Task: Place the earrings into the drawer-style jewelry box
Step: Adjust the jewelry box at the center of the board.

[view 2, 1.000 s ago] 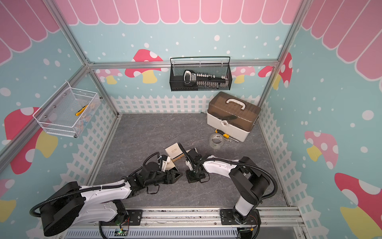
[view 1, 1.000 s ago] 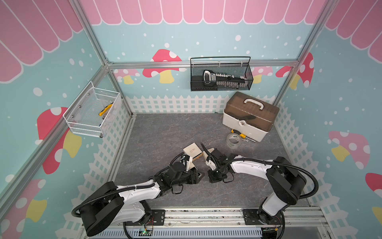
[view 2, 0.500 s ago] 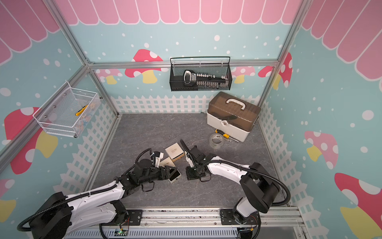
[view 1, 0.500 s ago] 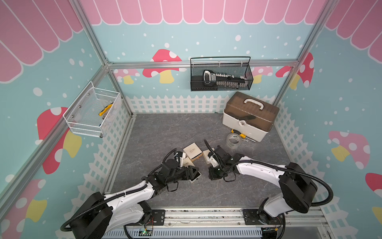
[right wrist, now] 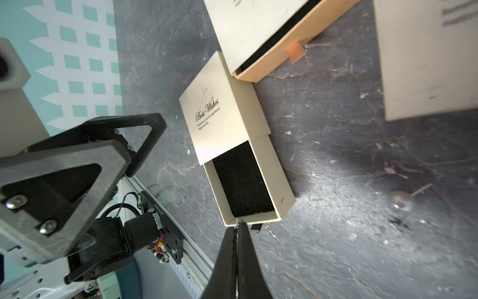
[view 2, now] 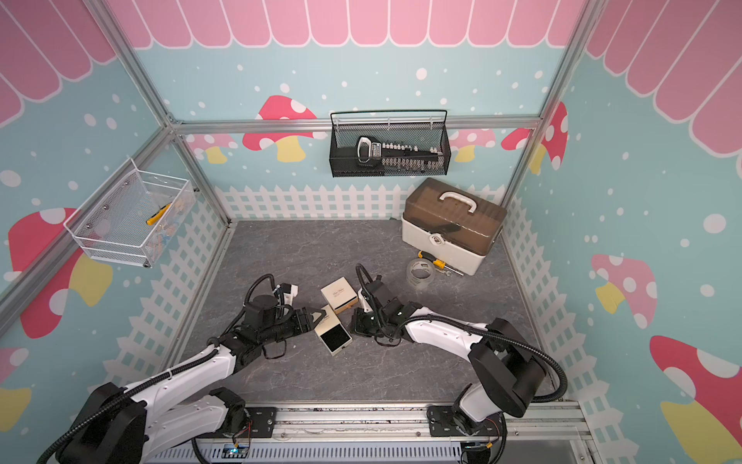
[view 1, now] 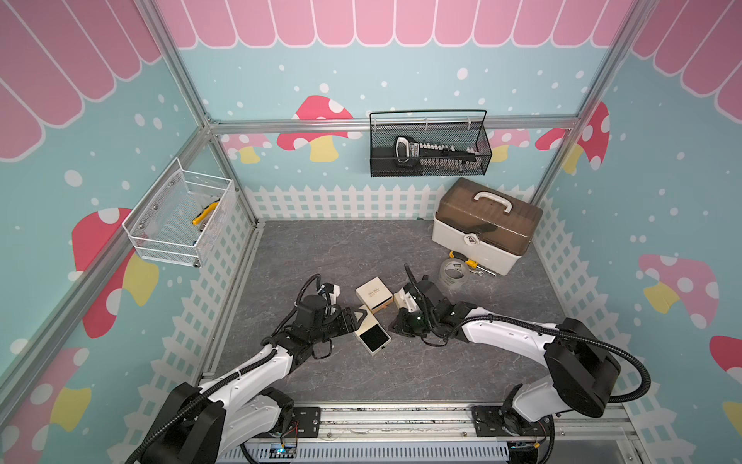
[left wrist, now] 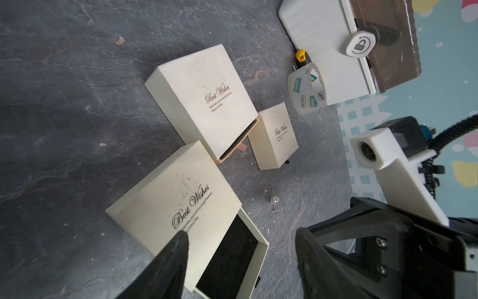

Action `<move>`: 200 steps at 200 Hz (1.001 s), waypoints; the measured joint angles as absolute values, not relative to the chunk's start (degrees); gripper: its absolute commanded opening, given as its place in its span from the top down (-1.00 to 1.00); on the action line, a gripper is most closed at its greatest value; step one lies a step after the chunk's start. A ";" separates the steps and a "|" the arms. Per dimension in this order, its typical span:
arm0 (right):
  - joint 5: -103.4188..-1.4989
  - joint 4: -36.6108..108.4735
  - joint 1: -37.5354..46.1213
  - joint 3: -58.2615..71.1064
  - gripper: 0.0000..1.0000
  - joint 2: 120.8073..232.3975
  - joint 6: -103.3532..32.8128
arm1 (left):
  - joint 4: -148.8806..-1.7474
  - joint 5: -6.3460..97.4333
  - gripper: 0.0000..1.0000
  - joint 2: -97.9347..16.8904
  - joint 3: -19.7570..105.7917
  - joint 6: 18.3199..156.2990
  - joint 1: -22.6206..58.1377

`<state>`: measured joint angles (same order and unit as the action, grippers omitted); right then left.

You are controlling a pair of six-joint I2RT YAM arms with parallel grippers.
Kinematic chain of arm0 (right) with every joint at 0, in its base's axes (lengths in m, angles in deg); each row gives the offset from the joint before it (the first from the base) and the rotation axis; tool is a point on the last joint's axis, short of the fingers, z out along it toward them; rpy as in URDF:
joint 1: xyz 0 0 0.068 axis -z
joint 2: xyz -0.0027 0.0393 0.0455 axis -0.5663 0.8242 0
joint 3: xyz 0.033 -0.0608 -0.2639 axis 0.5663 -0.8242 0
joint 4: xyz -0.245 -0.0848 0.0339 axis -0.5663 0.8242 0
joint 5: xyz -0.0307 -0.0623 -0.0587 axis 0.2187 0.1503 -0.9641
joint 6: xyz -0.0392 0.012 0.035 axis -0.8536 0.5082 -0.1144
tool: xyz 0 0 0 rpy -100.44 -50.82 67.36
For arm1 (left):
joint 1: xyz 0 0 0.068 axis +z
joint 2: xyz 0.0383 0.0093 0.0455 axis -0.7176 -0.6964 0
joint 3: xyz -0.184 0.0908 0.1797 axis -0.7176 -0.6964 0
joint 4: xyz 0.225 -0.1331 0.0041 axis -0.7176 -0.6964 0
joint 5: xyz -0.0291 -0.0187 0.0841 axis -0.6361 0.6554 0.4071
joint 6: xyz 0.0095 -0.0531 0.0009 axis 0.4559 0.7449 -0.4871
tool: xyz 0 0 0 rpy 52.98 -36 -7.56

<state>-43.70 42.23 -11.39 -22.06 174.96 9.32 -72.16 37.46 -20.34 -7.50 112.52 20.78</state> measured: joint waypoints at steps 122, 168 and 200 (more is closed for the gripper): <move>-47.60 42.03 -11.70 -22.08 1.00 175.57 12.16 | -69.50 31.49 -0.57 -43.53 3.45 108.22 27.84; -48.19 42.10 -11.68 -22.76 1.00 175.05 12.14 | -68.67 29.19 -0.56 -39.40 1.09 108.94 27.38; -48.38 42.18 -11.68 -23.09 1.00 175.02 12.14 | -68.82 28.36 -0.56 -34.32 -2.23 110.01 25.65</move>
